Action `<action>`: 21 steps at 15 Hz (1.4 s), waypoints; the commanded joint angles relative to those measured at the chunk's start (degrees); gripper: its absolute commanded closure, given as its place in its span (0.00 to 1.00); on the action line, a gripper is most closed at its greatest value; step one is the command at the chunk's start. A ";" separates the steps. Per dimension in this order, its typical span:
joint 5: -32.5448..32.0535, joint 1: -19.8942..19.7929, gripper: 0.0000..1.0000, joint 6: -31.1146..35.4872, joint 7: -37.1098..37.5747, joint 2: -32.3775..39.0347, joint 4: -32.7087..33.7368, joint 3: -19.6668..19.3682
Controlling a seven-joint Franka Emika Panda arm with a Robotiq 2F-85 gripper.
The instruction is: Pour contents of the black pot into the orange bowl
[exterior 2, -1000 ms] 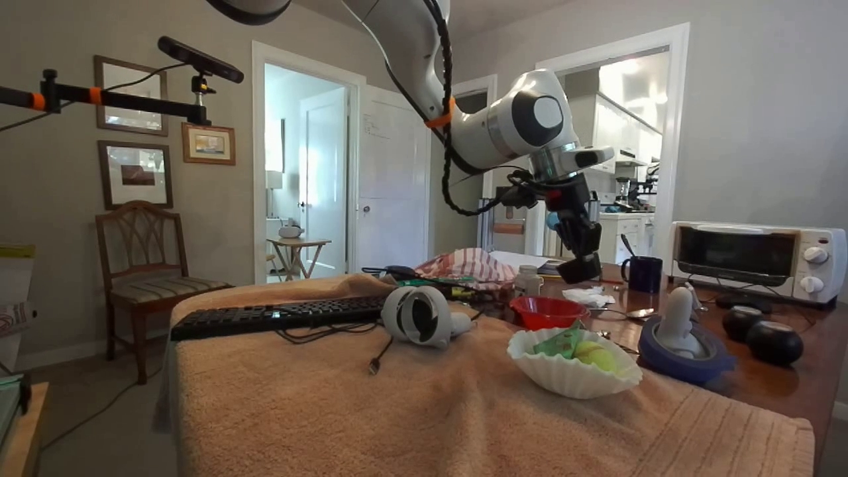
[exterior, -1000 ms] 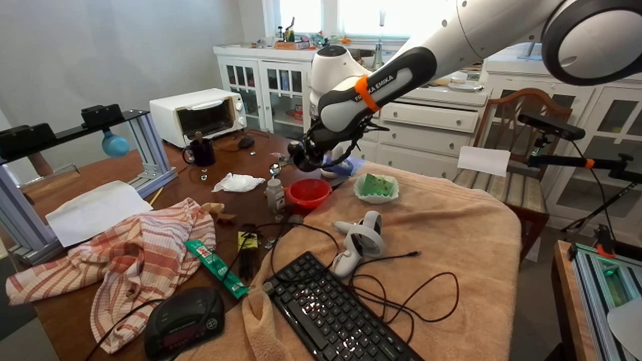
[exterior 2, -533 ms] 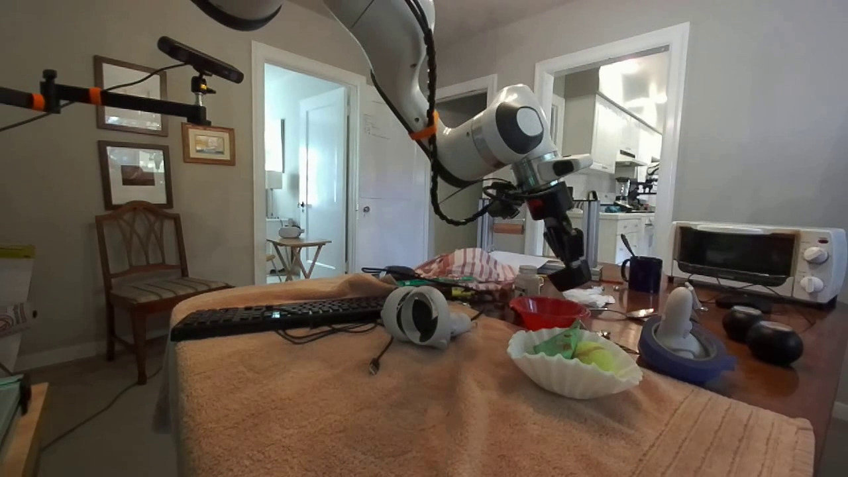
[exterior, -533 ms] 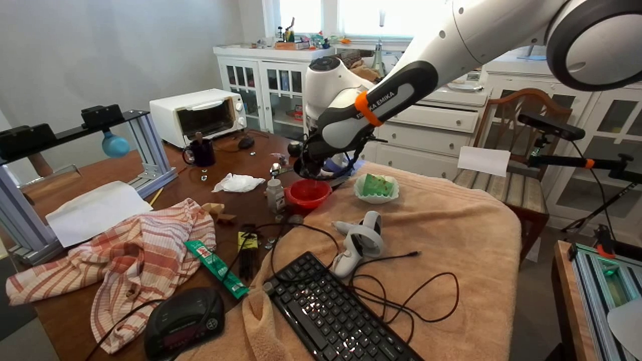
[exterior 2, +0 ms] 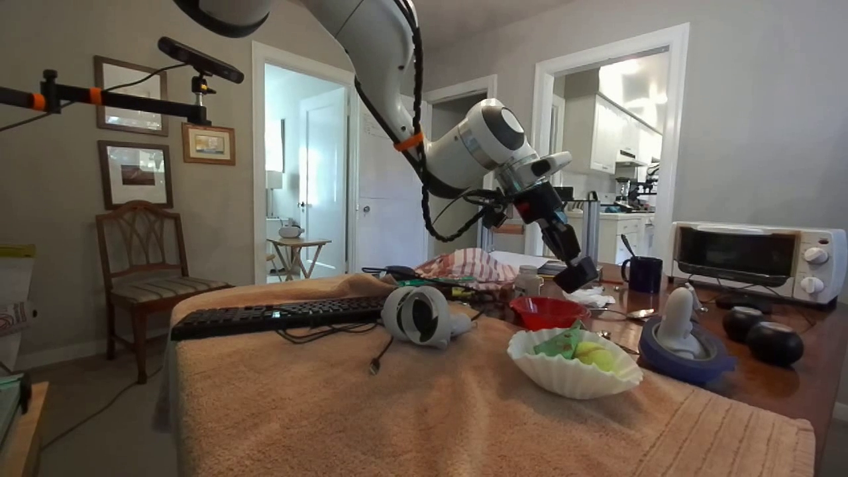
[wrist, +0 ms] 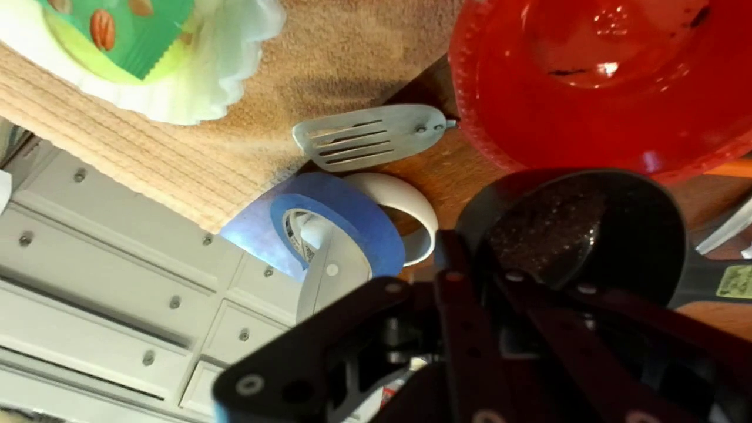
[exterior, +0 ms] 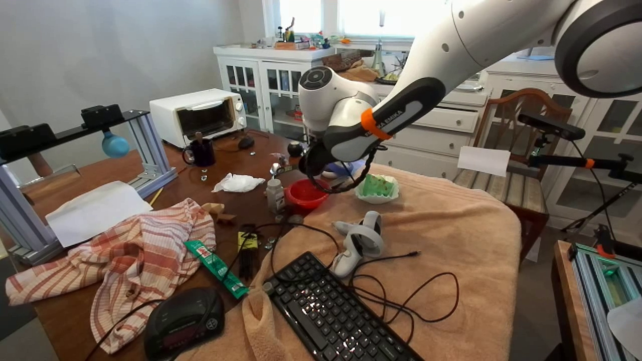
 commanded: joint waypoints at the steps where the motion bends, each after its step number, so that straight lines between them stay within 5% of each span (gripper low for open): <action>1: -6.80 4.09 0.99 -4.63 7.43 -0.40 -1.17 -2.42; 10: -20.19 4.58 0.99 -21.39 16.62 0.91 2.30 1.74; 21: -30.37 -0.26 0.99 -35.00 14.06 6.40 12.82 10.76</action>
